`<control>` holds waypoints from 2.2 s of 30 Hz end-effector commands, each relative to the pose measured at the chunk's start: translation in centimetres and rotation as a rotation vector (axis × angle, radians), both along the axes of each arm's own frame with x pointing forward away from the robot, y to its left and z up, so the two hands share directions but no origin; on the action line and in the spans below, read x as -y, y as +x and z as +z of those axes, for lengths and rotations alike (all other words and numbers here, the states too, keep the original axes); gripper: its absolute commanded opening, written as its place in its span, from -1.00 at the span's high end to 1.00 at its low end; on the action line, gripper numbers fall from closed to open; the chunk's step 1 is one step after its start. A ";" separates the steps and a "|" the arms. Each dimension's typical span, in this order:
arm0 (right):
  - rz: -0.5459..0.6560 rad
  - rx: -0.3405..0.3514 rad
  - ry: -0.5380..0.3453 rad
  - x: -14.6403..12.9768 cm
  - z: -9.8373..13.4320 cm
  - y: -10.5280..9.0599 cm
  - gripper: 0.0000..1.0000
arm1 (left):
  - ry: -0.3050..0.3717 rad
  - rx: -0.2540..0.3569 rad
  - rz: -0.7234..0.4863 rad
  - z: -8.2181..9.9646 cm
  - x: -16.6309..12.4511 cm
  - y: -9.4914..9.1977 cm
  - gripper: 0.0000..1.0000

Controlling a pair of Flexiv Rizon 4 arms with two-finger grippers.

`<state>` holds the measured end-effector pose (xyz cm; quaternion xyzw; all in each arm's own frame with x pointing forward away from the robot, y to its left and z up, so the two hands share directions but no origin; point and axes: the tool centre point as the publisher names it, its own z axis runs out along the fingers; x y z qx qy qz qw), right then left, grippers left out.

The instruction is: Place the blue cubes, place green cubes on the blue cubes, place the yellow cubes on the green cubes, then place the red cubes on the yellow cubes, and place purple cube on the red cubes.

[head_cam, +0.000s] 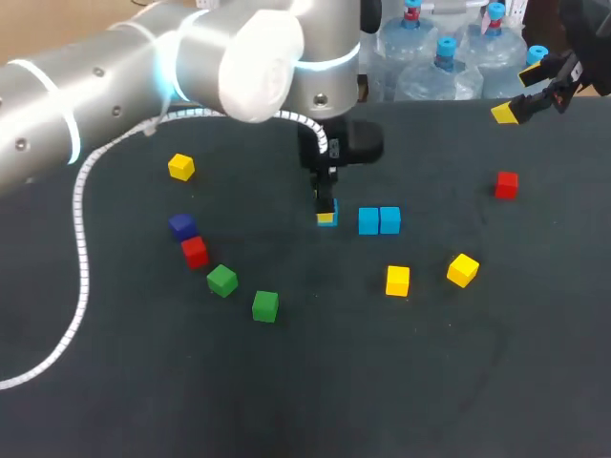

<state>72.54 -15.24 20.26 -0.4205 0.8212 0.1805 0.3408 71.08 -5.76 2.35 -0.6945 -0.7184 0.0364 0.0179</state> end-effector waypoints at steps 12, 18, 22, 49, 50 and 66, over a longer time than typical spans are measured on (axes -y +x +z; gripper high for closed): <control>-0.001 0.001 0.000 0.0 0.0 -0.1 -1.00 | 0.001 -0.069 -0.011 -1.2 1.7 0.9 1.00; -0.001 0.001 0.000 0.0 0.0 -0.1 -1.00 | -0.019 -0.041 -0.038 -1.7 2.0 0.9 1.00; -0.001 0.001 0.000 0.0 0.0 -0.1 -1.00 | -0.034 -0.030 -0.041 -1.8 1.9 0.8 1.00; -0.001 0.001 0.000 0.0 0.0 -0.1 -1.00 | -0.074 -0.007 -0.071 -2.9 1.8 0.4 1.00; -0.001 0.001 0.000 0.0 0.0 -0.1 -1.00 | -0.075 -0.006 -0.070 -2.9 1.9 0.4 1.00; -0.001 0.001 0.000 0.0 0.0 -0.1 -1.00 | -0.077 0.002 -0.071 -3.2 2.7 0.9 1.00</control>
